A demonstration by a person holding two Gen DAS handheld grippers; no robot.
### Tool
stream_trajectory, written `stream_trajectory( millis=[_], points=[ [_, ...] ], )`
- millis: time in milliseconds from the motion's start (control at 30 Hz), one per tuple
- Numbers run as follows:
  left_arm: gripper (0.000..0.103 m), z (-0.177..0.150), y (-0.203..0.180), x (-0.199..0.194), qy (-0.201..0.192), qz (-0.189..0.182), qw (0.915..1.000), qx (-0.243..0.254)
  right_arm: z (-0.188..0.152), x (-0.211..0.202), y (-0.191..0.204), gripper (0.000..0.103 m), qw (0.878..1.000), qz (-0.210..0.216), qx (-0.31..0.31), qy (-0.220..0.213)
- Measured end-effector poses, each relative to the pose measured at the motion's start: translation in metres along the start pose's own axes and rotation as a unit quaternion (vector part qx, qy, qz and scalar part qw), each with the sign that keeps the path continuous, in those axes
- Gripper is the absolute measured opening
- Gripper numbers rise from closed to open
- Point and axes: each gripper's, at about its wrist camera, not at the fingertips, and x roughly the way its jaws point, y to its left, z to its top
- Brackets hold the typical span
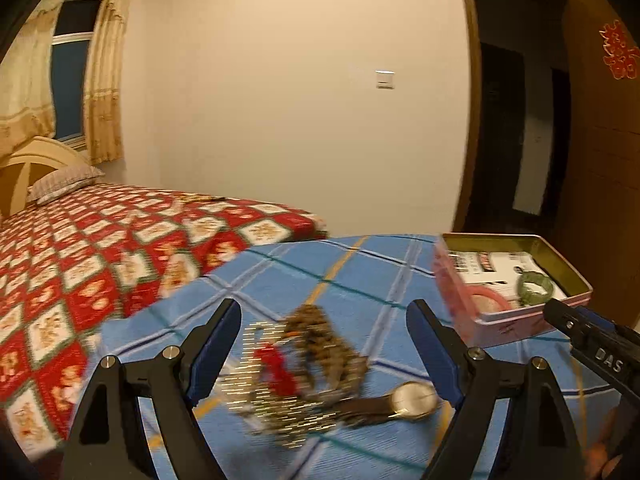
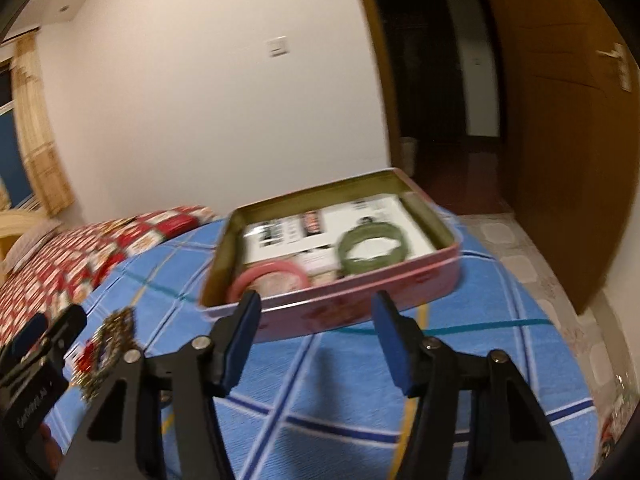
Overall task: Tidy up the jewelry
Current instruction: 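Move the right gripper to the gold wristwatch and grasp it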
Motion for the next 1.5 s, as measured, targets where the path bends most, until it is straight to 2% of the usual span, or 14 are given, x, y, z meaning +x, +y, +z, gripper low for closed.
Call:
stream_trajectory(
  millis=[100,233,433,733,800,967,1067,1100,1133,1167,1200,1367,1500],
  points=[
    [0.085,-0.001,0.027,-0.006,0.001,0.028,0.9995,-0.013,-0.006,0.001,0.018,0.061,0.999,0.044,-0.028,0.012],
    [0.085,-0.001,0.056,-0.01,0.011,0.055,0.9981,-0.027,-0.016,0.004,0.05,0.061,0.99,0.105,-0.086,0.043],
    [0.085,-0.004,0.085,-0.009,0.028,0.055,0.9955,-0.071,-0.03,0.021,0.087,0.061,0.972,0.152,-0.139,0.111],
    [0.085,-0.006,0.102,-0.008,0.037,0.061,0.9923,-0.101,-0.045,0.047,0.11,0.061,0.951,0.168,-0.179,0.186],
    [0.085,-0.006,0.103,-0.008,0.037,0.058,0.9923,-0.103,-0.043,0.049,0.111,0.062,0.948,0.171,-0.193,0.188],
    [0.085,-0.005,0.105,-0.005,0.044,0.057,0.9919,-0.105,-0.041,0.061,0.119,0.073,0.926,0.184,-0.268,0.193],
    [0.085,-0.006,0.106,-0.005,0.045,0.055,0.9917,-0.108,-0.041,0.067,0.126,0.074,0.916,0.196,-0.293,0.193],
    [0.085,-0.006,0.106,-0.005,0.046,0.054,0.9916,-0.108,-0.042,0.067,0.128,0.074,0.912,0.197,-0.304,0.191],
    [0.085,-0.006,0.106,-0.004,0.047,0.053,0.9915,-0.109,-0.043,0.067,0.129,0.069,0.909,0.201,-0.31,0.19],
    [0.085,-0.006,0.106,-0.003,0.05,0.053,0.9913,-0.11,-0.043,0.065,0.129,0.057,0.908,0.208,-0.312,0.19],
    [0.085,-0.006,0.106,-0.003,0.051,0.053,0.9912,-0.11,-0.044,0.063,0.129,0.053,0.907,0.21,-0.315,0.185],
    [0.085,-0.006,0.103,-0.001,0.055,0.051,0.992,-0.102,-0.047,0.054,0.127,0.048,0.909,0.209,-0.31,0.184],
    [0.085,-0.005,0.097,0.001,0.061,0.041,0.9934,-0.088,-0.047,0.045,0.119,0.047,0.921,0.201,-0.284,0.177]
  ],
)
